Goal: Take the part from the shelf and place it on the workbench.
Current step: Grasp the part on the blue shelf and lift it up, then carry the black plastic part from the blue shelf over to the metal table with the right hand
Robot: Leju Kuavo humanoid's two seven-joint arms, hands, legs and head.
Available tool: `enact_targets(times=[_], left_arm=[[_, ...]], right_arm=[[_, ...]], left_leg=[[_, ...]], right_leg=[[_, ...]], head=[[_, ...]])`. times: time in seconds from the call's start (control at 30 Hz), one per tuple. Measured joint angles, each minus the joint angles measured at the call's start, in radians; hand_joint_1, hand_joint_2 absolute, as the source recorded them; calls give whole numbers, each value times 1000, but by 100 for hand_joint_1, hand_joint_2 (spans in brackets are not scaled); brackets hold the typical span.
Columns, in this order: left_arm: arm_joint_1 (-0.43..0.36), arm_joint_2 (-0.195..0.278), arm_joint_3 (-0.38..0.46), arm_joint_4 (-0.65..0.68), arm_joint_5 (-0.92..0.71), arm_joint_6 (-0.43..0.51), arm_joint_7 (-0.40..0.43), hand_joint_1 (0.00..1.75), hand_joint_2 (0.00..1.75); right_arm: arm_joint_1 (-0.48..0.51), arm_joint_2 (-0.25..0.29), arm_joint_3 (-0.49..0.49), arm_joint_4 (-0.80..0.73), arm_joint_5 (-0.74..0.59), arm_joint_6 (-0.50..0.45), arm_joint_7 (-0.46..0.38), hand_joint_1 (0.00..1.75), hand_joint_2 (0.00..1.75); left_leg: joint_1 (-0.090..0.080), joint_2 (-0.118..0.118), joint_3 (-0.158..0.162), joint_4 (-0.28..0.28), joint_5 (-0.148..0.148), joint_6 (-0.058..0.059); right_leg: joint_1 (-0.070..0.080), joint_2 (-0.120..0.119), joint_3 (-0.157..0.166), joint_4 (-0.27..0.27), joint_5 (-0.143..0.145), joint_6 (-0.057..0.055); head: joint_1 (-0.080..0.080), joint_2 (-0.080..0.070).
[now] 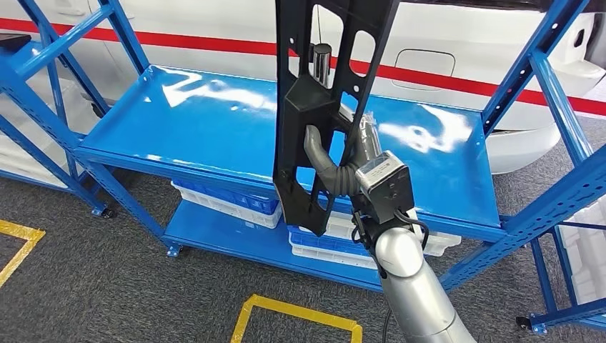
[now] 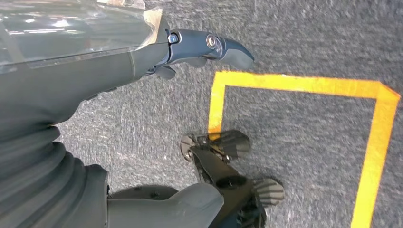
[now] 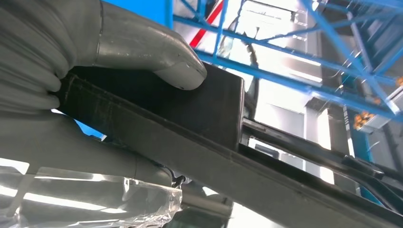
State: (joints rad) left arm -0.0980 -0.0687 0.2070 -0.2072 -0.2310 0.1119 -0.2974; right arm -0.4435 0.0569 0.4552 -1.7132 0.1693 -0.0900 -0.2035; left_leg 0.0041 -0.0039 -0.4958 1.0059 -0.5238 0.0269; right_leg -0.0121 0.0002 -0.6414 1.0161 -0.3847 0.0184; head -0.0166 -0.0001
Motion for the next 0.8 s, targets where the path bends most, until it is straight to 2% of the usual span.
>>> enact_targets(times=[0.03,0.07,0.1,0.17,0.2,0.23,0.27,0.3,0.33,0.37,0.4,0.43,0.47,0.5,0.53,0.57,0.6,0.63,0.7,0.73,0.77,0.8], left_arm=[[0,-1,0,0,0,0,0,0,175],[0,-1,0,0,0,0,0,0,175],[0,-2,0,0,1,0,0,0,175],[0,-2,0,0,1,0,-1,0,175],[0,-2,1,0,1,0,-2,0,175],[1,-2,1,0,0,0,-2,0,175],[1,-3,1,0,0,-1,-2,0,175],[1,-3,1,0,0,-3,-2,0,175],[1,-3,1,0,-1,-4,-2,0,175],[1,-4,1,0,-2,-5,-2,0,175],[1,-4,1,0,-4,-6,-2,0,175],[1,-4,1,0,-6,-6,-2,0,175],[1,-4,1,0,-10,-7,-2,0,175],[2,-4,1,0,-13,-8,-2,0,175],[2,-2,1,0,-16,-10,-2,0,175],[2,-1,1,1,-19,-12,-2,0,175],[3,0,1,1,-22,-14,-1,0,175],[3,0,1,1,-25,-15,0,0,175],[4,0,0,1,-31,-15,2,0,175],[4,0,0,1,-33,-15,3,0,175],[4,0,0,1,-33,-15,3,0,175],[3,0,0,1,-34,-15,4,0,175]], right_arm=[[0,0,0,0,0,0,-2,175,175],[0,-1,0,0,0,1,-6,175,175],[0,-3,0,0,2,2,-12,175,175],[2,-6,-1,0,7,8,-27,175,175],[4,-8,-1,0,12,12,-33,175,175],[7,-9,-2,0,16,16,-37,175,175],[10,-11,-2,0,20,18,-40,175,175],[11,-12,-2,0,24,20,-43,175,175],[12,-13,-3,0,28,21,-46,175,175],[11,-13,-3,0,31,22,-48,175,175],[10,-13,-3,0,33,23,-52,175,175],[10,-13,-3,0,35,25,-56,175,175],[11,-13,-3,0,35,27,-60,175,175],[12,-13,-3,0,34,29,-65,175,175],[14,-13,-3,0,34,31,-69,175,175],[15,-12,-2,0,35,33,-72,175,175],[17,-11,-2,0,36,34,-76,175,175],[19,-10,-2,-1,39,35,-81,175,175],[27,-9,-3,-3,49,36,-91,175,175],[32,-10,-3,-3,55,36,-96,175,175],[38,-10,-3,-3,60,36,-99,175,175],[44,-11,-3,-4,65,35,-102,175,175]], left_leg=[[0,2,-5,-7,11,6],[0,4,-10,-14,25,12],[2,7,-18,-22,40,20],[2,11,-42,-29,67,29],[1,12,-58,-28,79,31],[0,13,-75,-27,91,31],[0,14,-91,-26,102,29],[0,14,-106,-24,113,27],[0,15,-120,-22,123,23],[-1,15,-132,-18,131,19],[-2,14,-143,-12,138,14],[-4,14,-150,-8,145,9],[-5,14,-154,-4,151,4],[-5,14,-157,-3,158,-1],[-2,13,-160,-1,161,-5],[1,12,-166,7,149,-11],[4,10,-176,29,120,-17],[8,7,-190,69,73,-23],[12,5,-219,191,-27,-35],[15,5,-227,249,-52,-40],[19,5,-222,282,-53,-43],[22,5,-202,282,-36,-46]], right_leg=[[0,-1,-2,0,3,6],[0,-1,-10,7,-6,9],[1,-1,-21,29,-32,6],[2,0,-56,131,-119,-7],[1,0,-71,199,-156,-9],[0,0,-77,252,-176,-6],[-1,0,-68,276,-177,3],[-2,0,-42,262,-163,14],[-3,0,5,208,-144,23],[-3,-1,61,134,-134,27],[-1,-1,112,61,-134,26],[1,-1,146,6,-139,22],[4,0,159,-22,-146,17],[5,0,158,-30,-146,11],[0,0,149,-29,-140,3],[-4,-1,144,-28,-132,-6],[-9,-2,137,-29,-122,-17],[-12,-4,129,-29,-110,-26],[-10,-4,106,-28,-88,-34],[-9,-4,93,-27,-77,-32],[-9,-4,81,-26,-68,-29],[-10,-4,69,-25,-58,-26]], head=[[-1,0],[0,0],[1,0],[4,0],[6,0],[6,0],[6,0],[6,0],[6,0],[7,0],[6,0],[6,0],[5,0],[4,0],[4,0],[4,0],[2,0],[1,0],[-2,0],[-2,0],[-3,0],[-2,0]])
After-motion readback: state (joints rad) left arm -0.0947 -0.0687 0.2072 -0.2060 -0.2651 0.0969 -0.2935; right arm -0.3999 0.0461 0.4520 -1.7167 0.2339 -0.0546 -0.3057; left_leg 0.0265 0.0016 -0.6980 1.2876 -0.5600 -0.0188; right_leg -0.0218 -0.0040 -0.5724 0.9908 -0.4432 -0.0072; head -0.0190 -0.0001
